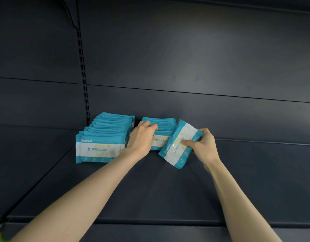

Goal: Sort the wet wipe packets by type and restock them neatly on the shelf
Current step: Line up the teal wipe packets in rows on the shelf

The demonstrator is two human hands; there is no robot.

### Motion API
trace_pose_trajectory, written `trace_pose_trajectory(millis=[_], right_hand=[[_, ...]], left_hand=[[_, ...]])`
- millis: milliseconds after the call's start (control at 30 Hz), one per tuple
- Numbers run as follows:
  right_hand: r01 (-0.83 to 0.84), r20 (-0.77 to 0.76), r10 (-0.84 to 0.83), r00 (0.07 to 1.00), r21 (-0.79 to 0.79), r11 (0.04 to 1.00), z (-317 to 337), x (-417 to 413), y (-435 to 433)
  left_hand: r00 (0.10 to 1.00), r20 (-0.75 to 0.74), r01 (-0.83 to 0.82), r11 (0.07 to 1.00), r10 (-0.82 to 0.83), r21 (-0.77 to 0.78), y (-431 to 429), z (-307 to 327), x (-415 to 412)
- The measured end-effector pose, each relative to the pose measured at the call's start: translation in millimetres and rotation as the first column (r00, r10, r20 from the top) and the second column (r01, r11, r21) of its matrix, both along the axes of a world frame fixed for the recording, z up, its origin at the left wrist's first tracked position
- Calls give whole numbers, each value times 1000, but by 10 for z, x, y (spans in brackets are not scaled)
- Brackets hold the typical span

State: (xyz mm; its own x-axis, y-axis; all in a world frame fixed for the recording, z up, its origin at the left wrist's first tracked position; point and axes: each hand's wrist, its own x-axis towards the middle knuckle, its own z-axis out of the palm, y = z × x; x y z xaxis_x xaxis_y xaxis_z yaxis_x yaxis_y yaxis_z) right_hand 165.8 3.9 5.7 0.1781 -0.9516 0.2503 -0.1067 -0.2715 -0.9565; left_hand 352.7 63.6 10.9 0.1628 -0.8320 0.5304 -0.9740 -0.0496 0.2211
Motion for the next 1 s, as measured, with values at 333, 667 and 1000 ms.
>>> trace_pose_trajectory(millis=[333, 667, 1000], right_hand=[[-234, 261, 201, 944, 101, 967, 61, 119, 163], [-52, -474, -48, 879, -194, 980, -101, 303, 114], [-130, -639, -92, 764, -292, 947, -1, 352, 184]], left_hand=[[887, -394, 244, 969, -243, -49, 367, -35, -121], [995, 73, 64, 998, -65, 8, 302, 12, 36], [887, 460, -14, 999, 34, -46, 181, -111, 108]])
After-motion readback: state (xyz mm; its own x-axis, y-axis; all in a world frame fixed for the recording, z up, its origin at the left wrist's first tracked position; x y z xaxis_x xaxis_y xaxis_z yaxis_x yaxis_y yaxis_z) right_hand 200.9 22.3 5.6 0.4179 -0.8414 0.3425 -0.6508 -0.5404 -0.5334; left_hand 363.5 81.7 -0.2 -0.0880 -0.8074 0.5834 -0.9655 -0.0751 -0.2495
